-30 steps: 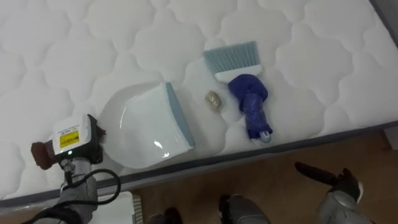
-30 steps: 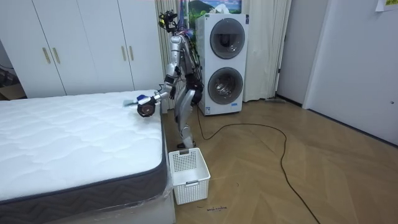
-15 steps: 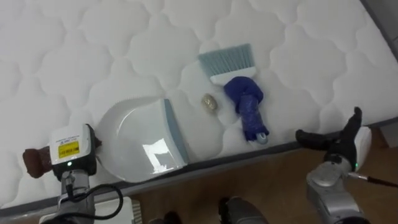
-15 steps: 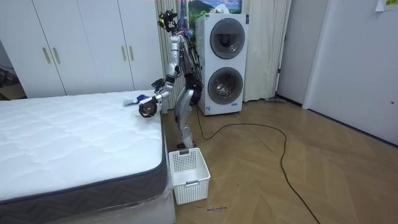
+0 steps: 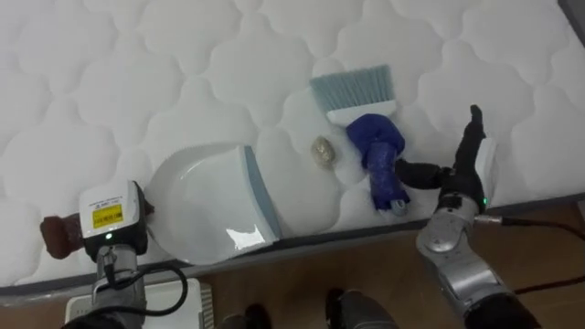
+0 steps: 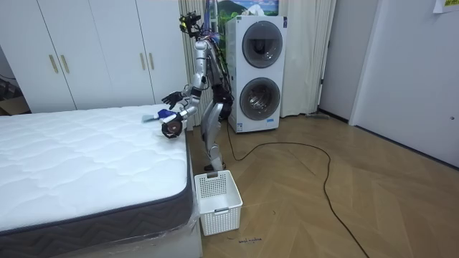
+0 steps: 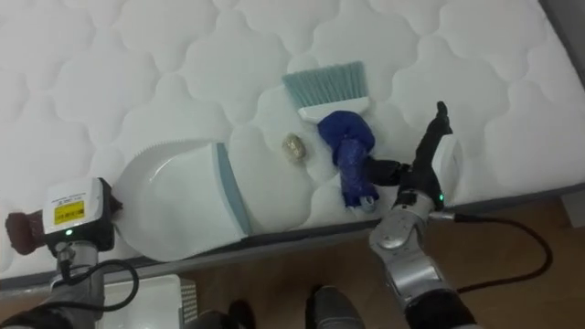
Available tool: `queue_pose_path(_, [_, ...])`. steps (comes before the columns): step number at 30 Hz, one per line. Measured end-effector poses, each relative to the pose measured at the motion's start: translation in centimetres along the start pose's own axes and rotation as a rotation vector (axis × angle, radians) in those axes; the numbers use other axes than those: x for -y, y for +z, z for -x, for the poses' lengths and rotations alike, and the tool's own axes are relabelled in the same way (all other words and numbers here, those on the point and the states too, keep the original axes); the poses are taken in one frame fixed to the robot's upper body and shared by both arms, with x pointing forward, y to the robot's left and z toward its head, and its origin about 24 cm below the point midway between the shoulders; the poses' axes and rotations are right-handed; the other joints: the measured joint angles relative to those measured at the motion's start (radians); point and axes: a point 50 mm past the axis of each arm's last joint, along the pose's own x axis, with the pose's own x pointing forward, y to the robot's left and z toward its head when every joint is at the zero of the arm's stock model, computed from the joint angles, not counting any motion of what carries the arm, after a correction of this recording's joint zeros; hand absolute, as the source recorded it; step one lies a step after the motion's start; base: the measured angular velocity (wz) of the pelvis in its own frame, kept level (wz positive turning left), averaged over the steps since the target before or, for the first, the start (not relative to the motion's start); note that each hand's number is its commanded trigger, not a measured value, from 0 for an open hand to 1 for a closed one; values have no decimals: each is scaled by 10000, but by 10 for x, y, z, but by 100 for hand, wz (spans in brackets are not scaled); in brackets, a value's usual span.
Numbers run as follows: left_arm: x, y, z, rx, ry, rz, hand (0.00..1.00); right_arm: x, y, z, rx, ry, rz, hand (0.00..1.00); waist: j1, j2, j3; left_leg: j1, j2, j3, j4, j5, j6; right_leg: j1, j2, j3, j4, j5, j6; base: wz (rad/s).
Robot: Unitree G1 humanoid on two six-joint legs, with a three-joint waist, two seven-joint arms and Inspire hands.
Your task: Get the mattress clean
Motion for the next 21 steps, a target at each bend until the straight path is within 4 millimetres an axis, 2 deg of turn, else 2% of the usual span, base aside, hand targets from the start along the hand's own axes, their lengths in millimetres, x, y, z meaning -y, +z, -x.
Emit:
queue_pose_path(3, [-2,2,-2,57,-48,57,100,-2,1,0,37,252,35,0,-4,19,32,-107,-3,-44,105,-1,0,-17,-35,-63,-10,-29,12,14])
queue_pose_path(5, [-7,7,-8,164,43,117,100,-3,-2,0,-53,450,91,0,136,-5,158,-230,28,-73,220,-2,0,-64,-22,-111,2,-46,18,8])
queue_pose_path(8, [-15,12,-16,285,331,251,100,-4,-1,-1,-115,751,-9,0,235,10,209,-534,16,-70,345,-4,5,-364,-91,-203,146,-53,9,5])
queue_pose_path(21, [-23,18,-22,539,669,224,100,-10,-3,-11,-1101,1854,-990,0,244,44,234,-879,2,-320,625,-29,51,-575,-159,-443,381,-80,-30,3])
